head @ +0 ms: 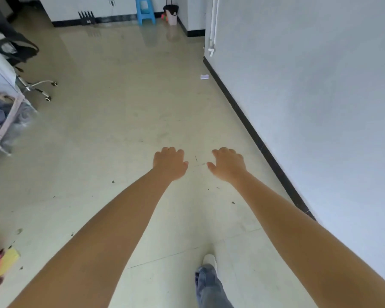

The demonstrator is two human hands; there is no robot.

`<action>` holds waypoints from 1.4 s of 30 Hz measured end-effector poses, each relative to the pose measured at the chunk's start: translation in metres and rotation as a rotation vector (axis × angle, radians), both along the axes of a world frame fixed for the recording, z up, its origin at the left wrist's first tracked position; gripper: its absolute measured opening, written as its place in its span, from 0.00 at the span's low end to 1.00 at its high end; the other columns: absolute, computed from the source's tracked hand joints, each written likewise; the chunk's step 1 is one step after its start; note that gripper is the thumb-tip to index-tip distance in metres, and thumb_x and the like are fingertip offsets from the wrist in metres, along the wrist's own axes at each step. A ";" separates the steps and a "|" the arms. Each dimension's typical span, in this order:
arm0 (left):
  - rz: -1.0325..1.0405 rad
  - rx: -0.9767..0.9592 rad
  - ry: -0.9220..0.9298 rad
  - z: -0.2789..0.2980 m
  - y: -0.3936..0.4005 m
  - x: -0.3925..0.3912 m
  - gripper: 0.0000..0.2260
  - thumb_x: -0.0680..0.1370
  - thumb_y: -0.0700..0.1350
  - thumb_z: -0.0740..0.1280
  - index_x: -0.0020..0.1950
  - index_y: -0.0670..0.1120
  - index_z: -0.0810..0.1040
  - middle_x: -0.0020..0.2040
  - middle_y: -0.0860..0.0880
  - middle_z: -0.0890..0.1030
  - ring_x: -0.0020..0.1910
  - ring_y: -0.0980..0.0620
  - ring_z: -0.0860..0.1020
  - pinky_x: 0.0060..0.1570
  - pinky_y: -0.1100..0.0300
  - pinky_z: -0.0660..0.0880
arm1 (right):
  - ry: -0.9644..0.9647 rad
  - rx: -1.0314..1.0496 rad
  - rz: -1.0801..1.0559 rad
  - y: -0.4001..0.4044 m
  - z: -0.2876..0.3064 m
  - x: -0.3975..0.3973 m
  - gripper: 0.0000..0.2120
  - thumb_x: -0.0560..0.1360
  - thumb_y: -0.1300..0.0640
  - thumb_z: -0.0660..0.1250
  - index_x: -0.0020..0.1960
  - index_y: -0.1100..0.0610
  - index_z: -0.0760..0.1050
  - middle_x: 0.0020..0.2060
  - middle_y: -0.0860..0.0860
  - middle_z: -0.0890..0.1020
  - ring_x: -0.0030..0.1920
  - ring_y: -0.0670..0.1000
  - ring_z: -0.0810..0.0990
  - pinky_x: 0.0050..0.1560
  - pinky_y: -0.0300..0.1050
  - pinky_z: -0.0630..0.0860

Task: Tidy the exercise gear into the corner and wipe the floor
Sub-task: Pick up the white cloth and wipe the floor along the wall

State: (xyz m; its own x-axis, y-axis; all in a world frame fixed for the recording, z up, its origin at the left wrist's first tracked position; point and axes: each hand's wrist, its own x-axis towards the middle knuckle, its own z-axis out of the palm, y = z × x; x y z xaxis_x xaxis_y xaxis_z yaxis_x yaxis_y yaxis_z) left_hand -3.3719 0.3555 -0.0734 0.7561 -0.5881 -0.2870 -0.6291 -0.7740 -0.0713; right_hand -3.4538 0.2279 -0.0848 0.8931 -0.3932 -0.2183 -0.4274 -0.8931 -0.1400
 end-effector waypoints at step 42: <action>-0.157 0.187 0.190 -0.107 -0.391 1.091 0.18 0.82 0.49 0.52 0.68 0.42 0.67 0.66 0.42 0.71 0.67 0.43 0.68 0.63 0.52 0.66 | 0.269 0.175 -0.217 -0.395 -0.110 1.074 0.19 0.79 0.54 0.55 0.69 0.59 0.66 0.65 0.57 0.72 0.66 0.57 0.69 0.63 0.50 0.67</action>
State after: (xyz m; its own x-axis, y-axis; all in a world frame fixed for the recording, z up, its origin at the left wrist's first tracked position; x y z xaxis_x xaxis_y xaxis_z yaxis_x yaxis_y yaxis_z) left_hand -2.2805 -0.0359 -0.1807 0.5823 -0.6173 -0.5290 -0.7560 -0.6505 -0.0731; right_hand -2.3801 -0.1667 -0.1951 0.6953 -0.5025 -0.5138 -0.6458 -0.7506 -0.1398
